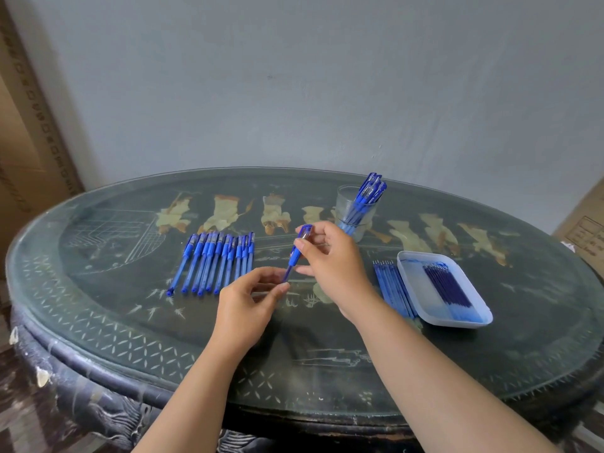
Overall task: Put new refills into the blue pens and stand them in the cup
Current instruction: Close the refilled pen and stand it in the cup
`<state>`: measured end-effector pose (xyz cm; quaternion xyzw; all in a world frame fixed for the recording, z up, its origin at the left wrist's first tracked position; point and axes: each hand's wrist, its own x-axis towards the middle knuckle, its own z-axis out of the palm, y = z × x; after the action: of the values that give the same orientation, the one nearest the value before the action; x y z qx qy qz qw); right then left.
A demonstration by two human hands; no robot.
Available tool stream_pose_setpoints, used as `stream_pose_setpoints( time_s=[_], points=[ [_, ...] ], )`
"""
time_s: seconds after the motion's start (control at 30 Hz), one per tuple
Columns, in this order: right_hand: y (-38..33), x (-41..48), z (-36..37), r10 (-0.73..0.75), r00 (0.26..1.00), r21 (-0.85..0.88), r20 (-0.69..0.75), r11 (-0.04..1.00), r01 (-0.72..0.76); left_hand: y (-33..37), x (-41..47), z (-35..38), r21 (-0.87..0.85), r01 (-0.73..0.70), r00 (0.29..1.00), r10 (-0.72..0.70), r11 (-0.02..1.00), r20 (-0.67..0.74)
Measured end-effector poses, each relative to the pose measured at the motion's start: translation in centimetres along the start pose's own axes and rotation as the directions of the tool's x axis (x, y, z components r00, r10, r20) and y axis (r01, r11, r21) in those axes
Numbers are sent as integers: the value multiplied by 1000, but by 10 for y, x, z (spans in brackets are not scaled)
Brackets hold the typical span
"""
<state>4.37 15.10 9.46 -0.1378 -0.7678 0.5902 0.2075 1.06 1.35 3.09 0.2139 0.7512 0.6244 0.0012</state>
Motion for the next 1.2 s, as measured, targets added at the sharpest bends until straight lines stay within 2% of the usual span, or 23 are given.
stream_pose_setpoints(
  time_s=[0.13, 0.2, 0.27, 0.37, 0.43, 0.5, 0.6, 0.8, 0.9, 1.07, 1.13, 1.2],
  points=[
    [-13, 19, -21, -56, 988, 81, -142, 994, 68, 3, 4, -2, -47, -9, 992, 3, 999, -126],
    [-24, 37, -39, -164, 950, -15, -266, 986, 166, 1, 7, -4, -15, -25, 978, 22, 1000, -206],
    [-38, 55, -57, -324, 869, -162, -373, 945, 283, -3, 8, -6, 11, -26, 960, 28, 1000, -280],
    [-55, 79, -75, -492, 753, -296, -436, 869, 397, -5, 7, -3, 27, -24, 945, 31, 999, -327],
    [-56, 94, -81, -535, 724, -376, -435, 839, 394, -6, 8, -3, 24, -23, 943, 30, 999, -332],
    [-48, 106, -84, -541, 729, -425, -418, 826, 369, -6, 9, -4, 16, -16, 943, 20, 1000, -332],
    [-32, 119, -83, -499, 782, -458, -374, 832, 312, -6, 11, -5, 14, -9, 945, 13, 1000, -327],
    [-1, 135, -77, -416, 878, -652, -239, 738, 172, -7, 13, -5, 4, -1, 946, 2, 1000, -324],
    [7, 138, -77, -398, 890, -719, -223, 683, 125, -6, 12, -5, -1, -2, 943, 2, 1000, -332],
    [6, 135, -74, -381, 922, -872, -71, 472, 128, -6, 12, -5, -45, 14, 931, -30, 999, -364],
    [7, 134, -73, -380, 924, -876, -39, 457, 151, -6, 12, -6, -71, 24, 928, -49, 997, -369],
    [8, 127, -69, -413, 906, -874, -94, 470, 124, -7, 13, -7, -112, 30, 920, -71, 993, -384]
  ],
)
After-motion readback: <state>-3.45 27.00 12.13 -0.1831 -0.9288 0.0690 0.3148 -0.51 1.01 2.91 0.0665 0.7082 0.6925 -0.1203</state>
